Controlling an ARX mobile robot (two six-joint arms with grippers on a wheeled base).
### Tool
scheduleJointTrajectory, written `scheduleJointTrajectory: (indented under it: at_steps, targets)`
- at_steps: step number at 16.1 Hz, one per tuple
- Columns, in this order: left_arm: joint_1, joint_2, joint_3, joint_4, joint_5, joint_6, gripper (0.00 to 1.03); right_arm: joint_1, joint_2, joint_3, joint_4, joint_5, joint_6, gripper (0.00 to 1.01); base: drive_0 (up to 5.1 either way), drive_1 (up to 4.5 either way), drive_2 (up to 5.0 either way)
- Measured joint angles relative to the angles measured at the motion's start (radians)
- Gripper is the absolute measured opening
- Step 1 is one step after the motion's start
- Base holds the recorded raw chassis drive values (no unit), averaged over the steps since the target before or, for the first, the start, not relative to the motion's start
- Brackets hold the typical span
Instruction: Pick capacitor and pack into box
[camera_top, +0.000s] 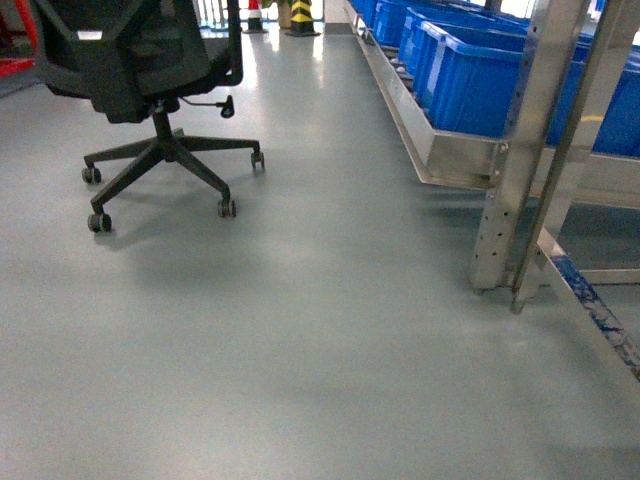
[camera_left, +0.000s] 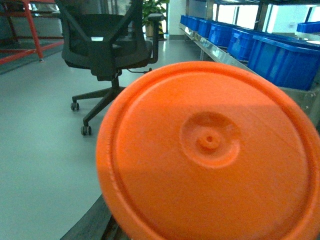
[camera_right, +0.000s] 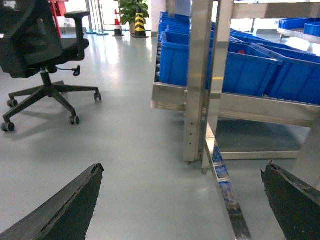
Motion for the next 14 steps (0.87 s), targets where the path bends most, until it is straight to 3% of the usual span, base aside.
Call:
scheduleJointTrajectory:
  at_steps: [14]
  targets:
    - [0.000,0.000,0.000,-0.003,0.000,0.000,0.44,0.000,0.000,0.000,0.002,0.000,0.000,0.98,-5.0,2.39,2.4]
